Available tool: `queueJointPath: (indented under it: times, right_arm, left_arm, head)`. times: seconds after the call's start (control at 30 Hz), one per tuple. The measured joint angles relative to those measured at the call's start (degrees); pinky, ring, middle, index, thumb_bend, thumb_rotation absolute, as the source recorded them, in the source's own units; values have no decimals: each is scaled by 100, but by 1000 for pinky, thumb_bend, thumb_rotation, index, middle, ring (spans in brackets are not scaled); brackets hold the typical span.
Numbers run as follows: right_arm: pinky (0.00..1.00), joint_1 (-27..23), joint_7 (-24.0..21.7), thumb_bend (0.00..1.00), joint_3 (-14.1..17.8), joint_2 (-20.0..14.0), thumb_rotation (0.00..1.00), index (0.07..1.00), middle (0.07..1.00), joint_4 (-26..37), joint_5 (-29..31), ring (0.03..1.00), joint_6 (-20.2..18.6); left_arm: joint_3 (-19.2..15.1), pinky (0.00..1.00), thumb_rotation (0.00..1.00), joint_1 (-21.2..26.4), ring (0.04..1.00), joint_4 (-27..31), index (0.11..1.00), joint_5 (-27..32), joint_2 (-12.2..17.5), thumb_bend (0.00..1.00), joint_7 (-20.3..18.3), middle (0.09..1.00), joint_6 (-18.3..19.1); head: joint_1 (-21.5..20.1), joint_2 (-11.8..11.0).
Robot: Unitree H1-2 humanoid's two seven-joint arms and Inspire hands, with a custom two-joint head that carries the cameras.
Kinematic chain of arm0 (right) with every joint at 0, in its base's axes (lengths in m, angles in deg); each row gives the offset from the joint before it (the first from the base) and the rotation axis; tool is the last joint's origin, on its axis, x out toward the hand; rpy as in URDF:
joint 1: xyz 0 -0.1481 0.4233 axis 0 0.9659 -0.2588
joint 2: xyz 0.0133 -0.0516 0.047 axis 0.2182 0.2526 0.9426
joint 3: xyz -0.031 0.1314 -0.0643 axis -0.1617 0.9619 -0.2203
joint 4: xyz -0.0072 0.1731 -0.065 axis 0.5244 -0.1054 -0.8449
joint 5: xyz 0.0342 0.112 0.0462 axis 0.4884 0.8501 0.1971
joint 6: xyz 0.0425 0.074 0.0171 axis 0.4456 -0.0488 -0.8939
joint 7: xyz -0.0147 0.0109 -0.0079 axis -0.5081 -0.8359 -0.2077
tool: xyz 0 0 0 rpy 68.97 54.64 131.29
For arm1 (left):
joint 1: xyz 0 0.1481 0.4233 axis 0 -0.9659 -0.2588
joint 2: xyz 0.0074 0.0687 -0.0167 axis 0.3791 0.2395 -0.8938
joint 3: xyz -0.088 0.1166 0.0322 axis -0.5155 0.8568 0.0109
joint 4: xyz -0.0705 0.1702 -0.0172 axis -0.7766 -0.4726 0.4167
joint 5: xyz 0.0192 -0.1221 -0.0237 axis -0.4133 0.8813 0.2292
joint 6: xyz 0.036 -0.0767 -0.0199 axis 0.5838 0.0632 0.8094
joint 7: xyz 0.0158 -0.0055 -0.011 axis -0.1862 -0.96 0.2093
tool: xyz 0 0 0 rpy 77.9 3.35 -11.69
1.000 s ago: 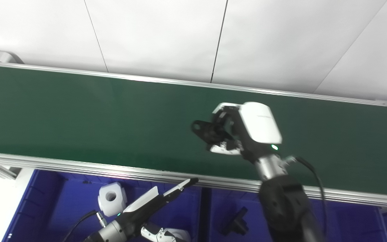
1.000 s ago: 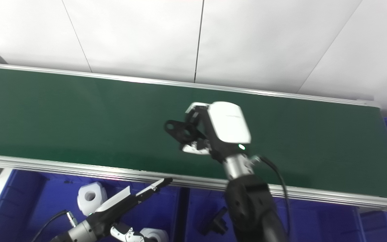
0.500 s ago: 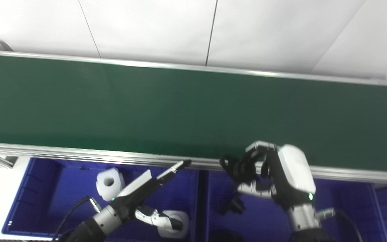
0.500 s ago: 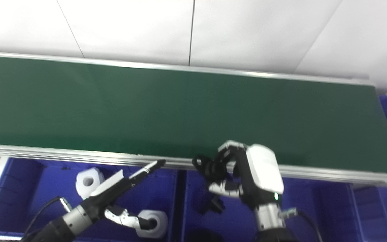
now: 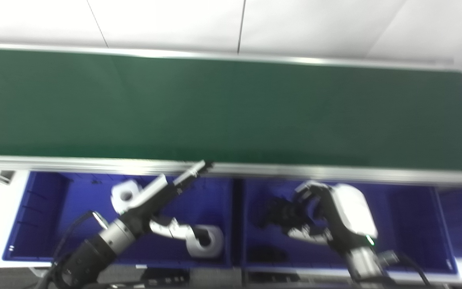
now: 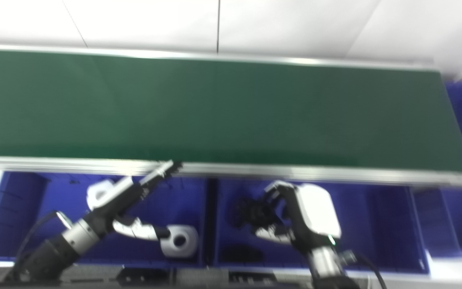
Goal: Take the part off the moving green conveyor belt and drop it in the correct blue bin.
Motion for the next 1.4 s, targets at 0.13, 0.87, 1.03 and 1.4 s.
queueJointPath:
  times: [0.13,0.87,1.03,1.4]
  right_arm:
    - [231,-279,-638,519,-156,-31,0,517,410,-129,-463,312,-130]
    - [1000,-514,-3568,739,-172,492,935,937,1000,332,-2654,1000,-526]
    - [985,29,-1979,712,223,684,762,940,970,320,-1272,973,-418]
    - [848,764,-478,839,216,810,567,1000,1000,30,2497,961,1155]
  left_arm:
    - [-10,1000,481,13,1000,-1,1000,85,0,824,-34,1000,35]
    - [-28,1000,503,-17,1000,120,1000,66,6,841,-61,1000,126]
    - [-25,1000,496,-29,1000,149,1000,14,5,837,-62,1000,133]
    - [-17,1000,503,-111,1000,151,1000,-179,-7,840,-45,1000,112]
  head:
    - [-18,9]
    - [237,0]
    - [387,-35]
    - [764,-166]
